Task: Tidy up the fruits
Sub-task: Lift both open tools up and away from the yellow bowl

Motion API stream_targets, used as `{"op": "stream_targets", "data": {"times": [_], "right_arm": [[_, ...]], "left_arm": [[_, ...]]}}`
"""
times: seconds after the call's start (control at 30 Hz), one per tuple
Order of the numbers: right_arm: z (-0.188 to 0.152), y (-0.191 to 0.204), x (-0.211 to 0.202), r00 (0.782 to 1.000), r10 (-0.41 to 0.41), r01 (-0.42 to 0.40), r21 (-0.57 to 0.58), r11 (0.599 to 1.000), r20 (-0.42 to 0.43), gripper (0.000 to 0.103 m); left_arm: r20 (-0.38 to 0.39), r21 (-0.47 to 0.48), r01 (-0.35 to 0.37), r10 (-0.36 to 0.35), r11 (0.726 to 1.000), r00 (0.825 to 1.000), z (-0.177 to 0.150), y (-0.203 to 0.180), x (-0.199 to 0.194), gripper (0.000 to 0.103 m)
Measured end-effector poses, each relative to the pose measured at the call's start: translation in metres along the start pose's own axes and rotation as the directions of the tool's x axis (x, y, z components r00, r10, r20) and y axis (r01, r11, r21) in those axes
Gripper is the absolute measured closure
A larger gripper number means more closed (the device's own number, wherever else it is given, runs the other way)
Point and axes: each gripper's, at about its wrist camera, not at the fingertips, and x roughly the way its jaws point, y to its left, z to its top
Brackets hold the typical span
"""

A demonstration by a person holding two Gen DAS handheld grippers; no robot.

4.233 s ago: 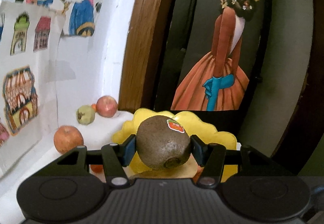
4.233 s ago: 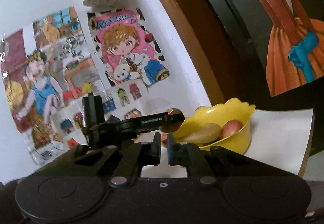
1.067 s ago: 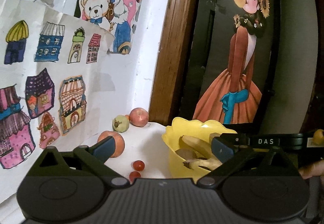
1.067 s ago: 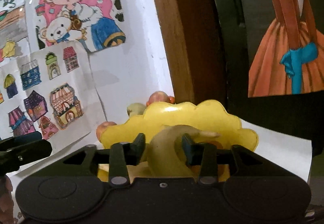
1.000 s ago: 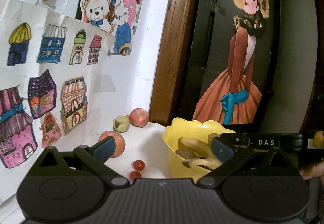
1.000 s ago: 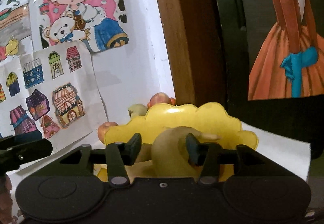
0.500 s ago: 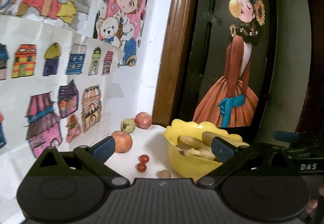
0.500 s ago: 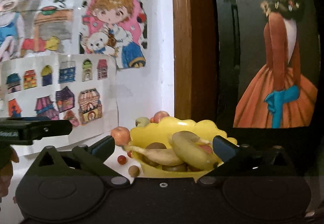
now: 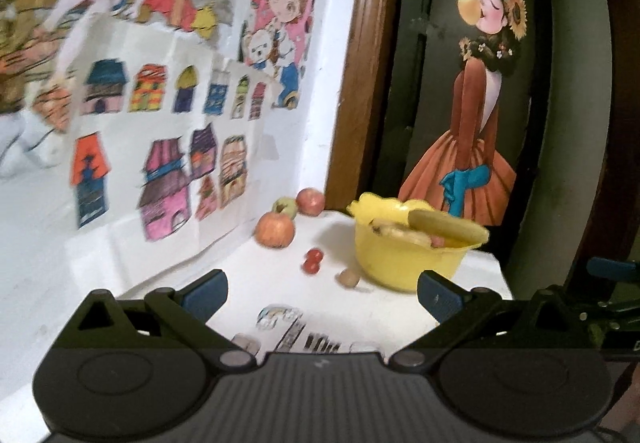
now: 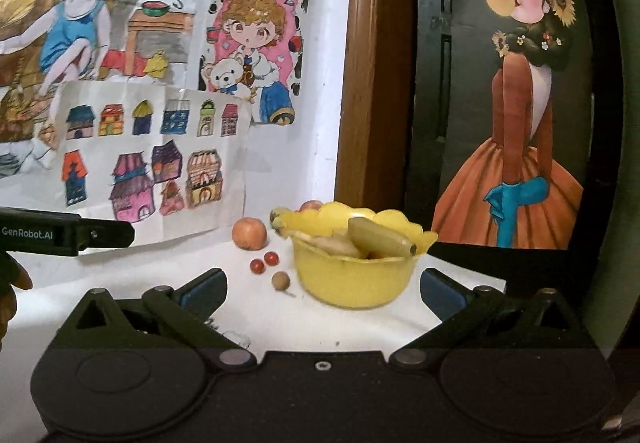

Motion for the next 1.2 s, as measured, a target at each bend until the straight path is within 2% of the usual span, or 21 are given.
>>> {"op": "stream_targets", "data": {"times": [0.2, 0.33, 0.53, 0.77, 0.87, 1.03, 1.2], "right_arm": [[-0.020, 0.020, -0.028, 1.000, 0.016, -0.016, -0.009, 1.000, -0.027, 0.001], [-0.033, 0.029, -0.036, 0.995, 0.061, -0.061, 0.009, 0.998, -0.077, 0.001], [-0.051, 0.039, -0.032, 0.977, 0.131, -0.125, 0.044, 0.991, -0.169, 0.001], [-0.061, 0.046, -0.017, 0.962, 0.155, -0.150, 0.040, 0.988, -0.226, 0.001], [-0.058, 0.045, -0.006, 0.957, 0.167, -0.163, 0.037, 0.986, -0.236, 0.001], [-0.041, 0.031, 0.018, 0.973, 0.138, -0.127, 0.069, 0.990, -0.184, 0.001], [-0.011, 0.022, 0.054, 0.975, 0.173, -0.164, 0.077, 0.983, -0.141, 0.002]], "left_arm": [[-0.026, -0.001, -0.034, 0.034, 0.999, 0.999, -0.018, 0.015, -0.029, 0.000], [-0.058, 0.008, -0.064, 0.064, 0.998, 0.996, -0.029, 0.025, -0.041, 0.000], [-0.125, 0.037, -0.086, 0.090, 0.996, 0.988, -0.045, 0.037, -0.045, 0.000], [-0.176, 0.062, -0.079, 0.089, 0.995, 0.980, -0.054, 0.043, -0.037, 0.000], [-0.189, 0.084, -0.075, 0.089, 0.994, 0.978, -0.049, 0.045, -0.028, 0.000], [-0.196, 0.139, -0.065, 0.092, 0.988, 0.976, -0.027, 0.046, -0.009, 0.000], [-0.094, 0.223, -0.076, 0.099, 0.972, 0.991, 0.013, 0.045, 0.009, 0.000]]}}
